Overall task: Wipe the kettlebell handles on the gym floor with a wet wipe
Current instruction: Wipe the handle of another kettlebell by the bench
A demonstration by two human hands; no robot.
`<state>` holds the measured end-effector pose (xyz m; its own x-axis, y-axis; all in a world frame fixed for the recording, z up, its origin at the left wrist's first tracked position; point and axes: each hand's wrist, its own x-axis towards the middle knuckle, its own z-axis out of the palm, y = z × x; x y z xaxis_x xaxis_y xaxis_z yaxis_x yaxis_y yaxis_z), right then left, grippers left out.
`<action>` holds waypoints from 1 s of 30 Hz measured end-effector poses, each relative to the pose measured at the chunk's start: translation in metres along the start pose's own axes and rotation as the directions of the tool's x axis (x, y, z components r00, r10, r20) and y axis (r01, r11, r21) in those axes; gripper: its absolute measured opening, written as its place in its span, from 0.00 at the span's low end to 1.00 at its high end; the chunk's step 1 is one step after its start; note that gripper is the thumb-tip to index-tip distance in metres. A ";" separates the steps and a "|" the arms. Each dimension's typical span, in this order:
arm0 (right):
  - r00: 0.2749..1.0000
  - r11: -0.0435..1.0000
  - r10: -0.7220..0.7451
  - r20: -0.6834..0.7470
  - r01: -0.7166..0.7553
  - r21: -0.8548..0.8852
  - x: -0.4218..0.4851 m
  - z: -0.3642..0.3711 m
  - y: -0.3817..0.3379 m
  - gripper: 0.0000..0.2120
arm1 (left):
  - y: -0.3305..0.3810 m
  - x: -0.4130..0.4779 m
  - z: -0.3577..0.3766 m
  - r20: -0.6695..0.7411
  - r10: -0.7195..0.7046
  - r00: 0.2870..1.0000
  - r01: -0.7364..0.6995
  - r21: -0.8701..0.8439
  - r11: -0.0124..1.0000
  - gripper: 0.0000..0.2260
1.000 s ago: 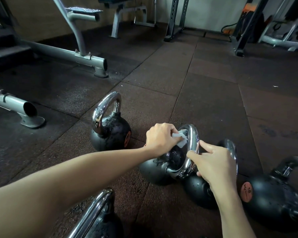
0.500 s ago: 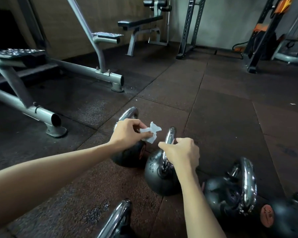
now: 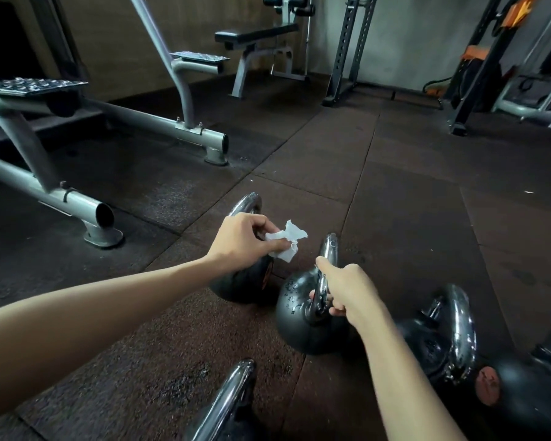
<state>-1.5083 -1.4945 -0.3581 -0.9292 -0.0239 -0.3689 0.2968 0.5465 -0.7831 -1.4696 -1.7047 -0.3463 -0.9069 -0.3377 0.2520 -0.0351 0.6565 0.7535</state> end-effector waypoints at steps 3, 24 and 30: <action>0.994 1.000 -0.007 -0.107 0.004 -0.031 0.002 0.016 0.001 0.29 | 0.000 0.000 -0.003 0.002 -0.024 1.000 0.024 0.010 1.000 0.12; 0.996 0.989 -0.082 -0.029 0.085 0.125 -0.017 0.010 0.017 0.31 | 0.007 -0.015 0.006 0.105 -0.083 0.991 0.100 -0.166 0.981 0.11; 0.979 0.935 -0.067 -0.192 0.129 0.331 -0.012 0.051 0.026 0.16 | 0.005 -0.017 0.007 0.101 -0.073 0.992 0.089 -0.160 0.983 0.10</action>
<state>-1.4780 -1.5231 -0.3995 -0.9719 0.1006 -0.2127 0.2308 0.2310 -0.9452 -1.4570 -1.6908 -0.3513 -0.9397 -0.3150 0.1331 -0.0483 0.5077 0.8602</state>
